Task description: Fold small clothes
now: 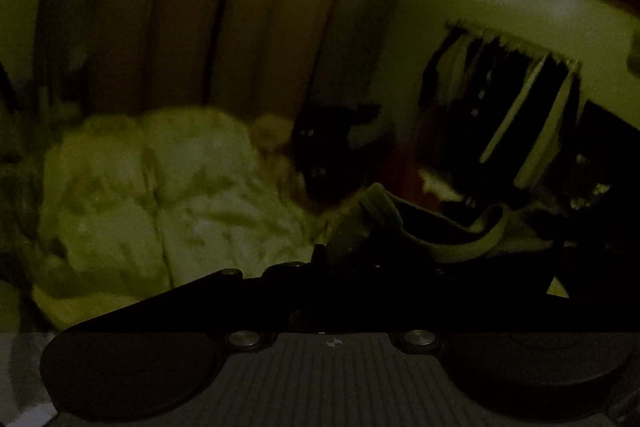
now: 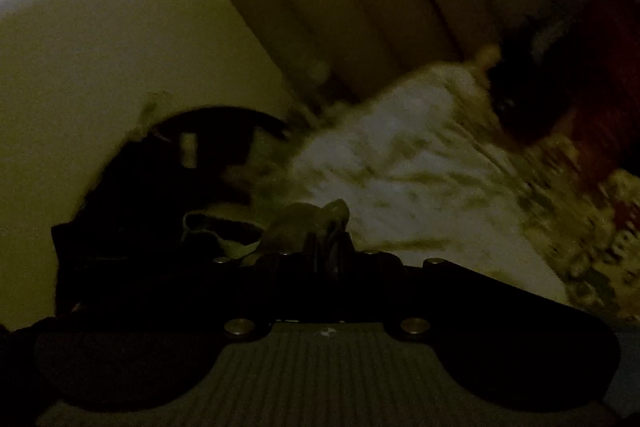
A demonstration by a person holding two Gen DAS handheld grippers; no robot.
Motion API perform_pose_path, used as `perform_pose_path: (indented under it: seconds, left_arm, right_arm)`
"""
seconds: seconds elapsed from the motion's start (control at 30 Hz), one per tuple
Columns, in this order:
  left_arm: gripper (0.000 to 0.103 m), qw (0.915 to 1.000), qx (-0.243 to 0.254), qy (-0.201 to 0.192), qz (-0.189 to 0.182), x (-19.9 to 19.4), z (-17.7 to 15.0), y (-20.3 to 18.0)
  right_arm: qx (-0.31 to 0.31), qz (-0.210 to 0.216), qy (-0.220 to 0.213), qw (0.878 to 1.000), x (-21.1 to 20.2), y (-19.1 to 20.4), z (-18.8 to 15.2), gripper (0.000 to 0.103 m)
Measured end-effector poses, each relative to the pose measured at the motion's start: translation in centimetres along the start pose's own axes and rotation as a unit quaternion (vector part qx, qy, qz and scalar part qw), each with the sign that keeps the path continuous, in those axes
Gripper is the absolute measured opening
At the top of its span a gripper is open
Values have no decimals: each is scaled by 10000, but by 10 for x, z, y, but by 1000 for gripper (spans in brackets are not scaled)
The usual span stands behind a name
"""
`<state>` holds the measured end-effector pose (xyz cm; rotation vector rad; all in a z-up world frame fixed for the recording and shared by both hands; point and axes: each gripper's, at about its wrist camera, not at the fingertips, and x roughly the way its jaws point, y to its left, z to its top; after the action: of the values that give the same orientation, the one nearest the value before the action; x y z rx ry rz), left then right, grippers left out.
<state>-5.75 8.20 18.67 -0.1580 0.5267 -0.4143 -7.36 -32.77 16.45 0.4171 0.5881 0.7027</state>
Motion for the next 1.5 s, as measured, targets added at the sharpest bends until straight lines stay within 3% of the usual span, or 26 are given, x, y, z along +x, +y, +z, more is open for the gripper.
perform_pose_path:
  seconds: [0.27,0.4,0.5,0.63,0.7,0.77,0.83,0.9,0.93,0.97,1.03,1.13,1.23,1.3,1.5]
  left_arm:
    - [73,9988,453,73,-148,-94,26,-18]
    - [73,9959,848,-72,-318,-132,54,-18]
    - [74,9939,995,-225,-425,-131,78,-8]
    - [74,9920,1239,-198,-166,-80,89,15]
    - [74,9930,1180,-6,92,-33,85,35]
    - [76,9951,867,229,407,23,79,61]
    - [100,9951,471,463,731,87,68,88]
    - [103,9840,224,808,1572,150,50,112]
    - [103,9729,182,1030,2064,179,39,124]
    - [103,9613,75,1232,2462,200,28,135]
    - [103,9435,-271,1508,2937,221,1,155]
    - [103,9320,-563,1568,3220,212,-33,170]
    - [103,9170,-634,1837,3484,182,-61,182]
    - [103,9138,-823,2045,3411,158,-79,189]
    - [103,9042,-948,2530,3309,115,-130,193]
  right_arm:
    - [488,305,-425,9974,-50,63,-7,11]
    - [29,527,-690,9962,-73,98,25,11]
    - [-256,721,-762,9942,-73,109,58,11]
    - [-747,481,-573,9944,-32,98,88,11]
    - [-616,344,-383,9968,4,74,96,11]
    - [-641,-61,-131,9978,53,42,101,11]
    - [-804,-480,32,9956,107,11,99,12]
    - [-626,-1133,20,9916,160,-29,95,27]
    - [-558,-1429,-26,9882,186,-50,92,40]
    - [-405,-1804,23,9828,208,-71,88,67]
    - [-77,-2370,57,9715,231,-101,72,64]
    - [316,-2283,250,9728,237,-120,34,64]
    - [136,-2199,553,9739,229,-125,-8,67]
    - [-28,-2233,703,9722,223,-127,-27,72]
    - [-67,-2315,1297,9641,207,-138,-68,73]
